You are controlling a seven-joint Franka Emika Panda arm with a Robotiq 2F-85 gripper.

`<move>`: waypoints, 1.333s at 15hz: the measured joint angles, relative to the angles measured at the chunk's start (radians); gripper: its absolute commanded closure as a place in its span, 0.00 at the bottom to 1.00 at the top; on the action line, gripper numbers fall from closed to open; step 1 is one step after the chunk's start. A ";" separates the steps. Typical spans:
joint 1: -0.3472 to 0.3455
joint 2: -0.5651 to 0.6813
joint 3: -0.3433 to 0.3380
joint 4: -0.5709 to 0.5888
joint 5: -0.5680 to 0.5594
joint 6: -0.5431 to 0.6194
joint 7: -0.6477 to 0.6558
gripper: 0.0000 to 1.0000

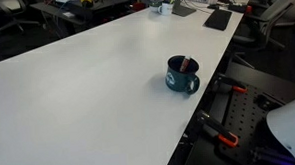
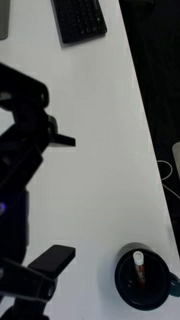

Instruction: Take the marker out of the green mug.

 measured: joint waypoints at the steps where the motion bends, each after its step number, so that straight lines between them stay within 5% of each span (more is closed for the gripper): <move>1: 0.000 0.000 0.000 0.000 0.000 0.000 0.000 0.00; 12: 0.012 -0.002 0.003 0.028 -0.027 -0.003 0.001 0.00; 20: 0.136 0.151 0.095 0.175 -0.060 -0.047 -0.047 0.00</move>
